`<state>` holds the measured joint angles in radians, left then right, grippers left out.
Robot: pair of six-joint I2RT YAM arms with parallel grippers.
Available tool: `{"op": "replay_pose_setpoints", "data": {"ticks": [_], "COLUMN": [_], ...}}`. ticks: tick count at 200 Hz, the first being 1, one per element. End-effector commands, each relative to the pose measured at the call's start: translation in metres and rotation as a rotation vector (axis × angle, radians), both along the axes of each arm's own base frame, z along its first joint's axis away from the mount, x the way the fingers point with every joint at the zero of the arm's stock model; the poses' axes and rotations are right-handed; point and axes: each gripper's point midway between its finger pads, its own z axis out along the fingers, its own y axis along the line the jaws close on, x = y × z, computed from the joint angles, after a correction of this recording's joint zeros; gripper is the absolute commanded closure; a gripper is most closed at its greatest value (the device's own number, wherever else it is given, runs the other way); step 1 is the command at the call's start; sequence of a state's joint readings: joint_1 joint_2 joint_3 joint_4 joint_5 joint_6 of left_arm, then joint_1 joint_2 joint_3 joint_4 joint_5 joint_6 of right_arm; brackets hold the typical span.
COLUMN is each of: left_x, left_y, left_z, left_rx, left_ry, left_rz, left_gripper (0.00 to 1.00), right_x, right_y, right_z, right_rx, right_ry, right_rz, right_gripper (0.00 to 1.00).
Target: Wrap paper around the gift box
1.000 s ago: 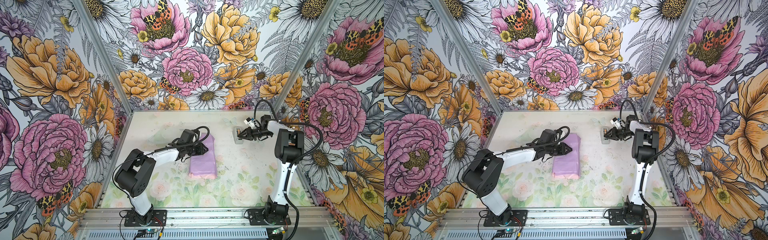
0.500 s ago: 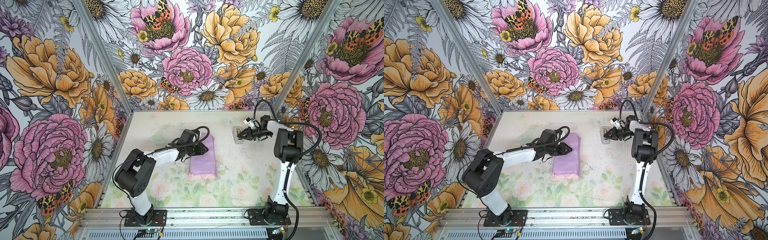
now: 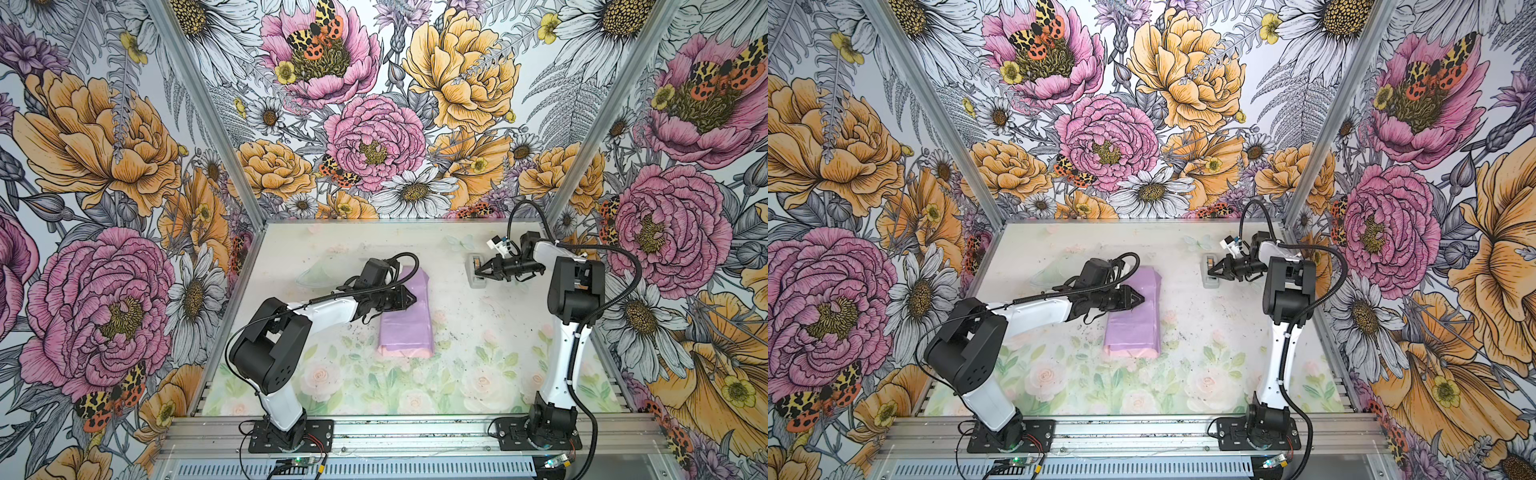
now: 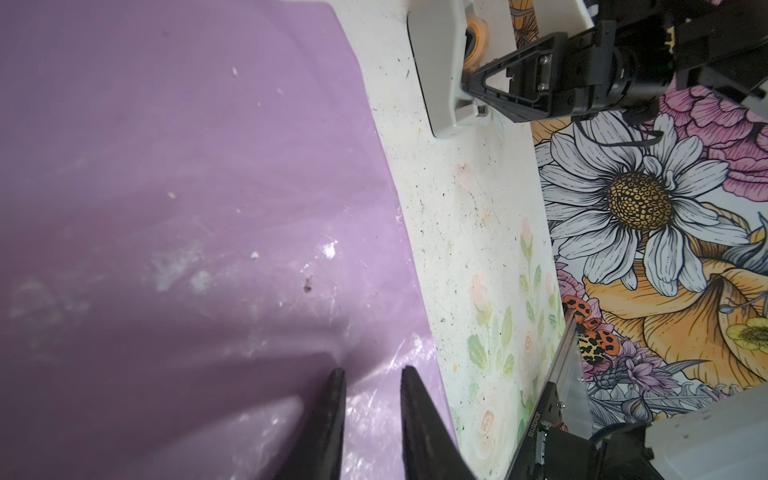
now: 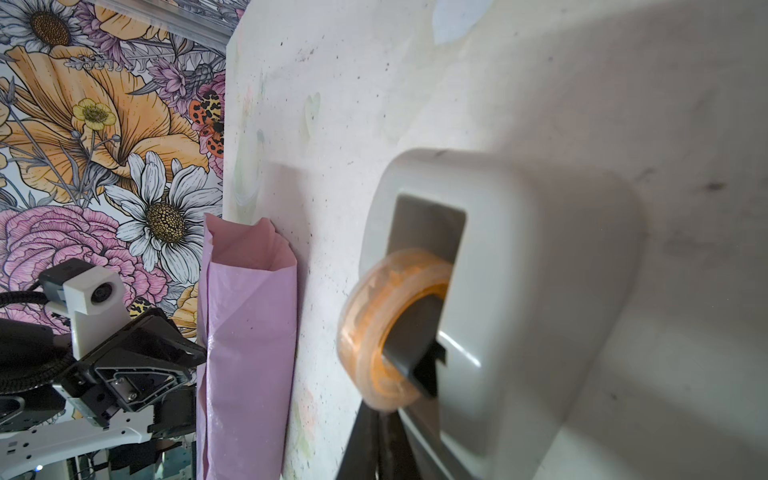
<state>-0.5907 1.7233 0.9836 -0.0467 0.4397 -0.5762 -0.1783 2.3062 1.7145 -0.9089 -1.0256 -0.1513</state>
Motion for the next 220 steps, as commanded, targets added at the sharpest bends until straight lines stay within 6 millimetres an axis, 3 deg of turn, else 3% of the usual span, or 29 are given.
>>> {"op": "replay_pose_setpoints", "data": {"ticks": [1,52,100,155,181,220], "left_x": [-0.013,-0.013,-0.013,-0.012,-0.012,-0.012], "left_y": [0.016,0.017,0.017,0.017,0.016,0.014], "left_z": [-0.038,-0.038,-0.036,-0.034,-0.034,-0.033], "left_rx": [0.099,0.104,0.104,0.104,0.102,0.101], "left_ry": [0.111,0.106,0.103,0.097,0.099,0.099], "left_rz": [0.010,0.012,0.011,0.014,0.009,0.004], "left_gripper": [0.74,0.74,0.74,0.74,0.74,0.74], "right_x": [-0.001,-0.007,-0.021,-0.048,-0.062,-0.065], "right_y": [-0.001,-0.006,-0.007,-0.004,-0.006,-0.006], "right_z": [0.021,0.055,0.064,0.052,0.036,0.008], "right_rx": [0.016,-0.012,-0.017,-0.014,-0.042,-0.029], "right_ry": [0.005,-0.025,0.006,0.059,0.093,0.135], "right_rz": [-0.015,-0.053,-0.102,-0.196,-0.246,-0.294], "right_gripper": [0.99,1.00,1.00,1.00,1.00,1.00]}}
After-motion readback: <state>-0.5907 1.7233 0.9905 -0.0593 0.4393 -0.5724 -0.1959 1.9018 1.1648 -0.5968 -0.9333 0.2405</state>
